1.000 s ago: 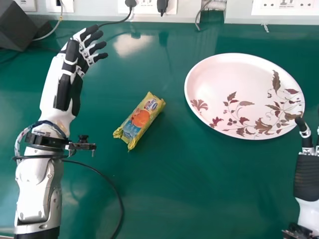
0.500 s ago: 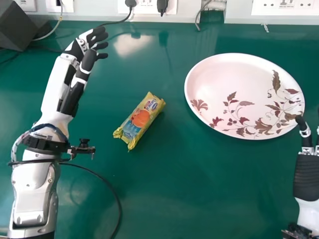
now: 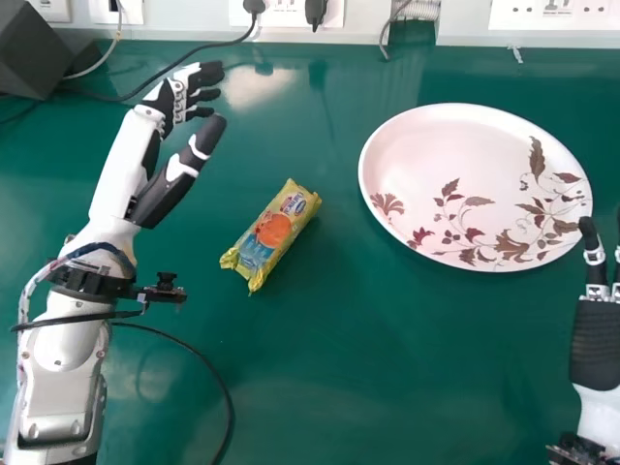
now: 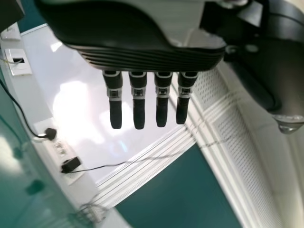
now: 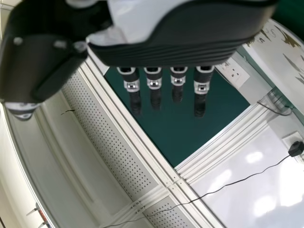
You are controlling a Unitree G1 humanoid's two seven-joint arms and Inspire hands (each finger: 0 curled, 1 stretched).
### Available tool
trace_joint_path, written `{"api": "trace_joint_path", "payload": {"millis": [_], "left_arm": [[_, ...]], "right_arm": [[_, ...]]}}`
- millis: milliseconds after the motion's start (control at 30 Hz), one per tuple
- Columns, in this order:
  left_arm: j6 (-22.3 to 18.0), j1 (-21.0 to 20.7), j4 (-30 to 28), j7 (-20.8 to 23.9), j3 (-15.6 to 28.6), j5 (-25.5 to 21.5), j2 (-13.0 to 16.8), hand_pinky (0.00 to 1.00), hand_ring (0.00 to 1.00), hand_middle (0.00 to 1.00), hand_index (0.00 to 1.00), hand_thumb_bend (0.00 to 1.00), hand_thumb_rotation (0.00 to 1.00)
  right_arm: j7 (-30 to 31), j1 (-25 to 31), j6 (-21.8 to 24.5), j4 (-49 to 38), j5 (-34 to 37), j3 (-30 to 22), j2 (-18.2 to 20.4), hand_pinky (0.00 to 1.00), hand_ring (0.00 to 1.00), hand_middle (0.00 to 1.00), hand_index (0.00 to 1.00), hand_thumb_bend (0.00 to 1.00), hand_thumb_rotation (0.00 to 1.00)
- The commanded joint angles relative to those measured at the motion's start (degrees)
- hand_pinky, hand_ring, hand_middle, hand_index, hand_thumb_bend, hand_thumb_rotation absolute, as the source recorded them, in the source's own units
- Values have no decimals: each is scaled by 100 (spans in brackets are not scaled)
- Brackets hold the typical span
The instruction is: Pick up biscuit and place it in the plate
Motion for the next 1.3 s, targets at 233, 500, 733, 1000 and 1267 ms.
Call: {"api": "trace_joint_path", "payload": {"millis": [233, 500, 733, 1000, 1267], "left_arm": [[420, 219, -440, 24, -189, 496, 159, 78, 85, 88, 88, 100, 60], [632, 280, -692, 144, -287, 992, 178, 78, 85, 88, 88, 100, 59], [617, 279, -793, 283, -375, 1698, 274, 78, 85, 89, 88, 100, 60], [851, 238, -891, 120, -516, 2043, 443, 77, 85, 88, 88, 100, 60], [1050, 160, -917, -53, -642, 2428, 612, 79, 86, 88, 88, 100, 62]], "right_arm": [[-89, -6, 15, -95, 0, 1, 222, 87, 98, 100, 94, 99, 39], [-116, 29, 46, -158, 29, 35, 225, 92, 100, 100, 94, 98, 37], [-70, 22, 34, -113, 39, 21, 215, 91, 100, 100, 95, 98, 42], [-117, 30, -8, -132, -60, 39, 244, 92, 100, 100, 94, 100, 39], [-98, 56, -10, -157, -39, 58, 245, 95, 100, 100, 92, 100, 39]]}}
